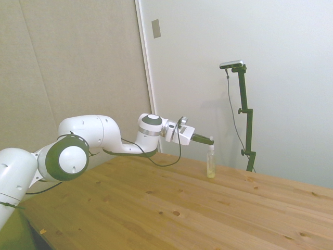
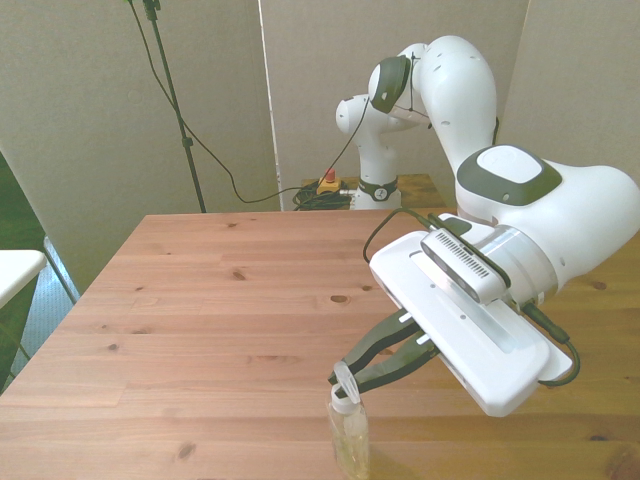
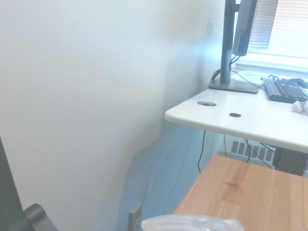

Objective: Stand the sanitizer

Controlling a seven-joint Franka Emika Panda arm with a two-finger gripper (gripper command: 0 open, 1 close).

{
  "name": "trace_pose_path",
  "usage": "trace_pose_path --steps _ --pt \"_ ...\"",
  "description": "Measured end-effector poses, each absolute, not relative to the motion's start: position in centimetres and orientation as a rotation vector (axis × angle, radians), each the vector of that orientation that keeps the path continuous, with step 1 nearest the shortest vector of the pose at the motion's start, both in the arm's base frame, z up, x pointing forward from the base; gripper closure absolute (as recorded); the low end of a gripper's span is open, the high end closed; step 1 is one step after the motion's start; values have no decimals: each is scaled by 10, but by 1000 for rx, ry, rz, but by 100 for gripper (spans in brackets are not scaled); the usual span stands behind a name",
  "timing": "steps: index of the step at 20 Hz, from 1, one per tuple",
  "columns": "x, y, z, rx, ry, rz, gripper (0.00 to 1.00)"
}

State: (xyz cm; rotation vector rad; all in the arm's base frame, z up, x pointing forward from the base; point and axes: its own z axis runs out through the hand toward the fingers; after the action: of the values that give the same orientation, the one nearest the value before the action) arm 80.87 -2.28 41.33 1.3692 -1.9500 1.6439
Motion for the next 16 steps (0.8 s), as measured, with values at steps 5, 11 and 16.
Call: trace_pose_path --steps 5,11,16 --pt "803 -14 414 1389 -1959 1645 0" --pt "797 -10 415 1413 -1960 1631 0" --pt "796 -11 412 1426 -1971 1613 0"
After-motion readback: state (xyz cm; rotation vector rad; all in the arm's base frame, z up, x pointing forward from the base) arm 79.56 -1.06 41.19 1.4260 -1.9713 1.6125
